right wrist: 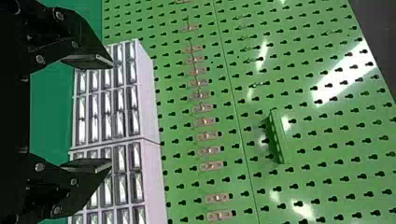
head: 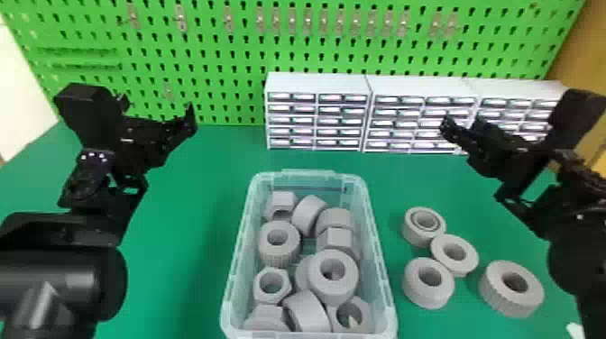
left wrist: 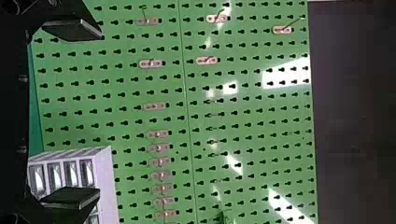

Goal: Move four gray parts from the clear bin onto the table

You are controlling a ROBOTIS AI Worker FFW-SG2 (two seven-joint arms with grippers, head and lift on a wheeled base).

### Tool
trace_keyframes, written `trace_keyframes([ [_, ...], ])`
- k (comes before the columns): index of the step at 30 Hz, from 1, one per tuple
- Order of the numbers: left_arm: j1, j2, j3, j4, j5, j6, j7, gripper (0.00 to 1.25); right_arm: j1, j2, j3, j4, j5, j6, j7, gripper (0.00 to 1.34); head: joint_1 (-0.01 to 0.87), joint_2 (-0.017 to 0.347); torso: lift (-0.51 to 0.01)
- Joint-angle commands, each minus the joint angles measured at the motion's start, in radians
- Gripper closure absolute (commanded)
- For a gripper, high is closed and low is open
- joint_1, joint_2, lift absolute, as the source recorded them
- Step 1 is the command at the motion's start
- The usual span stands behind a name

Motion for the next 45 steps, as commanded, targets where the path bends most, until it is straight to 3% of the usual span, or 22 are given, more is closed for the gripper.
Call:
trace_keyframes([
  [1, 0.000, 0.000, 0.005, 0.000, 0.000, 0.000, 0.000, 0.11, 0.003, -0.003, -0.004, 0.000, -0.006, 0.000, 0.000, 0.51, 0.678, 0.034, -0.050],
  [13, 0.000, 0.000, -0.003, 0.000, -0.002, 0.000, 0.000, 0.11, -0.018, -0.017, 0.003, 0.000, -0.006, 0.000, -0.002, 0.51, 0.678, 0.034, -0.050],
  [45, -0.009, 0.014, -0.029, 0.000, -0.022, 0.002, 0.000, 0.11, 0.003, -0.007, 0.000, 0.000, -0.007, 0.000, -0.008, 0.51, 0.678, 0.034, -0.050],
])
